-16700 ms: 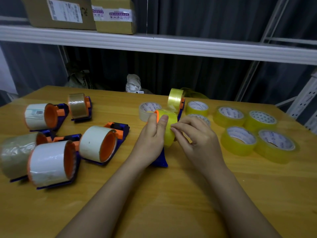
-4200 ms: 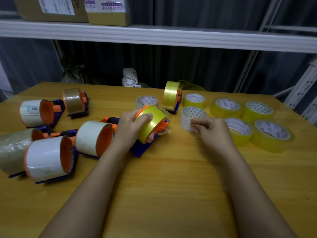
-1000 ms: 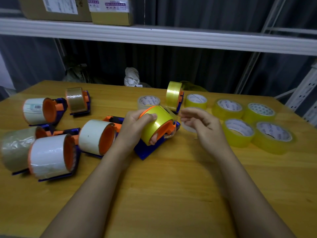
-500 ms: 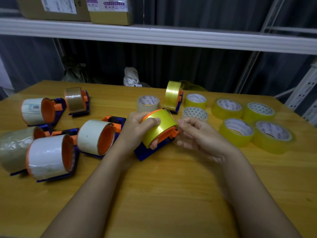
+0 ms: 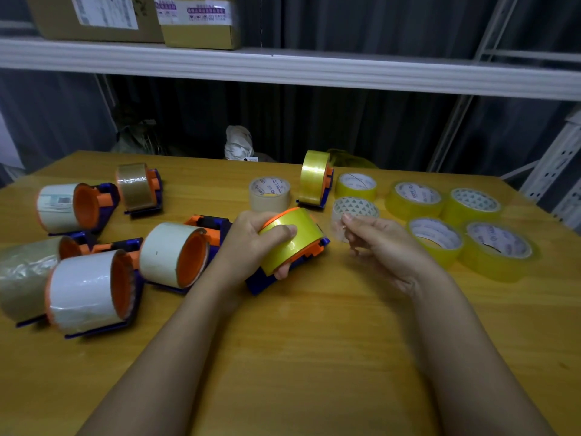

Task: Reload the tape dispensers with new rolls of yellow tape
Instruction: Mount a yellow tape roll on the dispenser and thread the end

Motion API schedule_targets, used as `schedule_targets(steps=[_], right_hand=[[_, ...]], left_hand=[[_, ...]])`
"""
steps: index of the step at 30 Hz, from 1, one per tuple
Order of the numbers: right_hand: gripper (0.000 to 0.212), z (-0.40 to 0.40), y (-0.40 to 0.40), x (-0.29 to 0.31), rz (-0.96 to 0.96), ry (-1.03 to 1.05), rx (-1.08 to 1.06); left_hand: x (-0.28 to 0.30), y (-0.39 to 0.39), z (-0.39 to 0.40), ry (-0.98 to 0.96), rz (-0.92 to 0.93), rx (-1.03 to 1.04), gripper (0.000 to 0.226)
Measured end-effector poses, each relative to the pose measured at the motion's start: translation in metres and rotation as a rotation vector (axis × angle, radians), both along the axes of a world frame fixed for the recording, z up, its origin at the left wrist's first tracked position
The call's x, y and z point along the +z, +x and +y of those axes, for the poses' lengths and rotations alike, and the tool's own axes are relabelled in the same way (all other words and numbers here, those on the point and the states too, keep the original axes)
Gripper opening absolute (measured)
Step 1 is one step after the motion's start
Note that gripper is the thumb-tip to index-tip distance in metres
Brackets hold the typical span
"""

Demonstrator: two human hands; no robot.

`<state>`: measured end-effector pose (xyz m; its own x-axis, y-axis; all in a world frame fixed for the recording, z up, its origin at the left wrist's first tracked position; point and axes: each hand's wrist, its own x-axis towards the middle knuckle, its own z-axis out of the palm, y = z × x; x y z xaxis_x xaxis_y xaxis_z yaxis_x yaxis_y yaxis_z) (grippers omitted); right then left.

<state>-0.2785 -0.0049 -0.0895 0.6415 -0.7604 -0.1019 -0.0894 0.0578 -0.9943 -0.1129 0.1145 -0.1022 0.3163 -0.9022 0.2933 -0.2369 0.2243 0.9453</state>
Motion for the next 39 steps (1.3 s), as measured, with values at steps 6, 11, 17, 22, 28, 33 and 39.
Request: schedule_targets(steps=[6, 11, 17, 22, 28, 33, 39], right_hand=[[0.016, 0.000, -0.001, 0.001, -0.167, -0.017, -0.036], [0.021, 0.000, -0.004, 0.004, -0.316, 0.048, -0.040], [0.020, 0.001, -0.002, 0.004, -0.365, -0.076, -0.123], [0.025, -0.004, -0.002, 0.002, -0.352, -0.113, -0.181], [0.029, -0.014, -0.008, -0.002, -0.298, -0.088, -0.270], [0.030, -0.012, -0.006, -0.002, -0.265, -0.082, -0.231], [0.030, -0.008, -0.002, -0.004, -0.255, -0.084, -0.231]], left_hand=[[0.000, -0.001, 0.000, -0.009, -0.008, -0.009, 0.020], [0.002, 0.000, 0.001, -0.016, -0.035, -0.015, 0.021], [0.003, -0.001, 0.000, -0.013, -0.044, -0.035, 0.022], [0.004, -0.002, 0.001, 0.009, -0.023, -0.110, 0.020], [0.007, 0.007, 0.001, 0.061, 0.113, -0.191, 0.046], [0.006, 0.016, -0.002, 0.126, 0.094, -0.166, 0.055], [0.009, 0.020, -0.004, 0.239, 0.228, -0.061, 0.036]])
